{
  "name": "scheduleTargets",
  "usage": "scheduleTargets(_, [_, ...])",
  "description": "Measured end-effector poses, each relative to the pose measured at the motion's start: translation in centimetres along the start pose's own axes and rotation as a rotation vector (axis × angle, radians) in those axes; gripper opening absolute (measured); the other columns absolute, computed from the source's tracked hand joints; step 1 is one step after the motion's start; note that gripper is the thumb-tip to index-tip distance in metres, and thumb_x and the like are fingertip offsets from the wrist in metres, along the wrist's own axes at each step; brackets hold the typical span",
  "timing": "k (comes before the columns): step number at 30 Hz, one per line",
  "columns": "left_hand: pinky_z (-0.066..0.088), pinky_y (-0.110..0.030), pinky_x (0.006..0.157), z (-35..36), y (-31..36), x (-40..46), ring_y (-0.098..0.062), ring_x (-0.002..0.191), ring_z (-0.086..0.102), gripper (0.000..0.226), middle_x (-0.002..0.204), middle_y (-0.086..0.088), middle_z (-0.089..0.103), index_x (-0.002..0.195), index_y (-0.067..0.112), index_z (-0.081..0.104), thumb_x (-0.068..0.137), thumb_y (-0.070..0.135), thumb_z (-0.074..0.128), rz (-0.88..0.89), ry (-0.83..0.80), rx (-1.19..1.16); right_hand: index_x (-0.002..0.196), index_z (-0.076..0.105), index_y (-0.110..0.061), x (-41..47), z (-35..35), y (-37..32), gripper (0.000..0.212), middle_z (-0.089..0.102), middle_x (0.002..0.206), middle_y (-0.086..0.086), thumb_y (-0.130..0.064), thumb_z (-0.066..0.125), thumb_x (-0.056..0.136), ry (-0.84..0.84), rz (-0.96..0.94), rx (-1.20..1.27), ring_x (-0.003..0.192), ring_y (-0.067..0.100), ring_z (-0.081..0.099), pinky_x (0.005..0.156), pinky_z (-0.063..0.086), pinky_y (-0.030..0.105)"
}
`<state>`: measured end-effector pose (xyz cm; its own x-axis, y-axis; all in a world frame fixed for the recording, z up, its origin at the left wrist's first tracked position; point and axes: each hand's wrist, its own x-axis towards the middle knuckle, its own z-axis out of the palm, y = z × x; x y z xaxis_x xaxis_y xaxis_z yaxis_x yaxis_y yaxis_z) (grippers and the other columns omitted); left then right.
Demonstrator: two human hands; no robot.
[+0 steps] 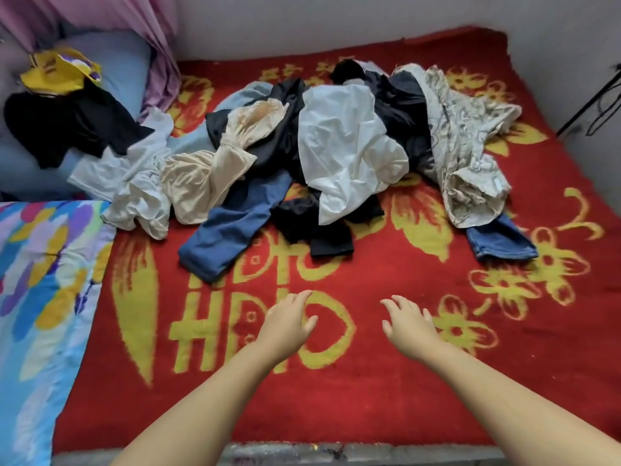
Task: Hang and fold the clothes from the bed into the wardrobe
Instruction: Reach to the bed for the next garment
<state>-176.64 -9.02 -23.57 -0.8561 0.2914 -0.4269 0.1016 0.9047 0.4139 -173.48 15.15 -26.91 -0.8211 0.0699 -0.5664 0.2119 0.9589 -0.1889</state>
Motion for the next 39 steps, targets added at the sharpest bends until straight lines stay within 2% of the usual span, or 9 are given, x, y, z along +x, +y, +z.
scheduleTargets(8, [0.033, -0.034, 0.108, 5.7, -4.2, 15.3, -0.021, 0.134, 0.035, 0.059, 0.148, -0.004, 0.034, 0.149, 0.020, 0.026, 0.096, 0.034, 0.049, 0.135, 0.005, 0.190, 0.149, 0.025, -0.023, 15.8, 6.4, -0.2, 0.052, 0.021, 0.157, 0.002, -0.031, 0.038, 0.100, 0.097, 0.007, 0.035, 0.146, 0.018, 0.014, 0.117, 0.016, 0.045])
scheduleTargets(13, [0.017, -0.037, 0.115, 9.0, -5.8, 23.9, -0.025, 0.146, 0.011, 0.071, 0.158, -0.013, 0.012, 0.152, 0.016, 0.015, 0.092, 0.028, 0.051, 0.243, 0.105, 0.403, 0.141, 0.044, -0.014, 17.9, 12.9, 1.0, 0.050, 0.038, 0.150, 0.008, -0.026, 0.036, 0.093, 0.457, -0.048, 0.010, 0.141, 0.021, 0.027, 0.117, 0.008, 0.045])
scheduleTargets(17, [0.032, -0.036, 0.101, 9.3, -6.4, 28.5, -0.026, 0.129, 0.038, 0.060, 0.144, -0.008, 0.040, 0.147, 0.016, 0.032, 0.091, 0.026, 0.051, 0.347, 0.161, 0.439, 0.138, 0.044, -0.015, 18.6, 14.4, 1.7, 0.054, 0.041, 0.147, 0.008, -0.027, 0.033, 0.086, 0.613, -0.089, 0.038, 0.138, 0.022, 0.031, 0.117, 0.008, 0.046])
scheduleTargets(20, [0.039, -0.038, 0.080, 8.6, -5.1, 29.7, -0.030, 0.104, 0.054, 0.039, 0.116, -0.008, 0.060, 0.128, 0.013, 0.058, 0.089, 0.011, 0.052, 0.239, 0.308, 0.213, 0.138, 0.045, -0.015, 18.7, 14.5, 1.6, 0.055, 0.041, 0.148, 0.008, -0.027, 0.034, 0.086, 0.635, -0.092, 0.029, 0.138, 0.022, 0.031, 0.117, 0.010, 0.047])
scheduleTargets(23, [0.034, -0.036, 0.074, 7.6, -4.1, 28.9, -0.028, 0.098, 0.053, 0.026, 0.105, -0.006, 0.060, 0.115, 0.013, 0.059, 0.094, 0.009, 0.045, 0.138, 0.297, 0.197, 0.137, 0.048, -0.014, 18.6, 14.4, 1.6, 0.056, 0.042, 0.147, 0.007, -0.028, 0.033, 0.086, 0.633, -0.087, 0.024, 0.138, 0.021, 0.031, 0.116, 0.010, 0.047])
scheduleTargets(27, [0.033, -0.039, 0.075, 8.4, -5.7, 21.2, -0.033, 0.099, 0.055, 0.017, 0.103, -0.010, 0.060, 0.107, 0.011, 0.052, 0.095, 0.016, 0.042, 0.226, 0.046, 0.374, 0.139, 0.049, -0.013, 17.7, 12.9, 0.9, 0.056, 0.042, 0.148, 0.008, -0.029, 0.030, 0.088, 0.527, -0.044, 0.009, 0.139, 0.021, 0.031, 0.116, 0.009, 0.044])
scheduleTargets(32, [0.040, -0.037, 0.075, 8.4, -8.0, 7.0, -0.028, 0.104, 0.058, 0.024, 0.110, -0.003, 0.065, 0.110, 0.023, 0.050, 0.097, 0.040, 0.039, 0.134, -0.261, 0.269, 0.154, 0.008, -0.023, 13.8, 7.4, -0.5, 0.069, 0.009, 0.161, -0.001, -0.026, 0.045, 0.095, 0.013, -0.025, 0.130, 0.148, 0.016, 0.008, 0.119, 0.015, 0.042])
scheduleTargets(36, [0.038, -0.035, 0.067, 2.2, -3.9, 1.7, -0.025, 0.089, 0.061, 0.024, 0.082, 0.000, 0.066, 0.090, 0.023, 0.059, 0.097, 0.043, 0.046, -0.018, -0.050, -0.114, 0.154, -0.001, -0.028, 8.1, 0.7, -4.2, 0.091, 0.002, 0.161, -0.001, -0.028, 0.061, 0.087, -0.076, -0.312, 0.033, 0.148, 0.018, 0.009, 0.116, 0.025, 0.040])
scheduleTargets(39, [0.036, -0.034, 0.058, -4.7, 1.5, 0.2, -0.009, 0.056, 0.049, 0.031, 0.057, 0.011, 0.049, 0.067, 0.016, 0.057, 0.095, 0.029, 0.054, 0.033, 0.064, -0.464, 0.153, 0.017, -0.019, 3.4, -4.1, -7.6, 0.081, 0.012, 0.160, 0.003, -0.033, 0.063, 0.089, -0.054, -0.498, 0.067, 0.148, 0.021, 0.011, 0.116, 0.023, 0.036])
